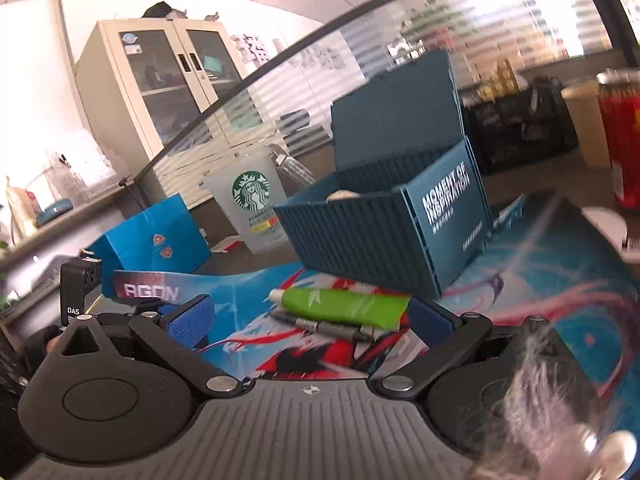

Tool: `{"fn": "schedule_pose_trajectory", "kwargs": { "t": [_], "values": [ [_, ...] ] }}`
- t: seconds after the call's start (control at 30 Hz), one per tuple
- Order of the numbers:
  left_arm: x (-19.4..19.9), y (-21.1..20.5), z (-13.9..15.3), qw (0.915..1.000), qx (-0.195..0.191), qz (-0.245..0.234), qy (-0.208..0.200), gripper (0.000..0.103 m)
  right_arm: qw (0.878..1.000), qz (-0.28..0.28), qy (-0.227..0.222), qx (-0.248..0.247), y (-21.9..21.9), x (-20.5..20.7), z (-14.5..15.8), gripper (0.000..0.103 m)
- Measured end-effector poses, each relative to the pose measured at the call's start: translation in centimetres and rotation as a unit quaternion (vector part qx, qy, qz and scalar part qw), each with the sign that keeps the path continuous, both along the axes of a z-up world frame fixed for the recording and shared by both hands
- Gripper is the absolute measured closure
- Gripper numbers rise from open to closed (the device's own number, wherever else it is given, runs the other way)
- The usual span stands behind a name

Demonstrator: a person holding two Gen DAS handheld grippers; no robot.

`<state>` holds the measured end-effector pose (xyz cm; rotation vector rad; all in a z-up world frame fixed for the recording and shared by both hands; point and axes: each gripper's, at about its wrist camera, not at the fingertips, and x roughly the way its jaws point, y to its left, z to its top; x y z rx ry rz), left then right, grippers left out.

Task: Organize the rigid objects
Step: 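Move the left tool to the pens and grasp the black marker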

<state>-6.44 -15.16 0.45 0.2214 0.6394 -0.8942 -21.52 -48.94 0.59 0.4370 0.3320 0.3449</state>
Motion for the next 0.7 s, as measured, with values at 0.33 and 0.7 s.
{"fn": "schedule_pose_trajectory", "kwargs": {
  "t": [0.33, 0.7],
  "values": [
    [0.2, -7.9, -0.8, 0.9861, 0.057, -0.155, -0.018, 0.000, 0.994, 0.010, 0.006, 0.105, -2.8, -0.9, -1.1, 0.000],
    [-1.7, -9.3, -0.7, 0.9626, 0.047, -0.265, 0.035, 0.000, 0.992, 0.005, 0.006, 0.124, -3.4, -1.1, -1.4, 0.000]
  ]
}}
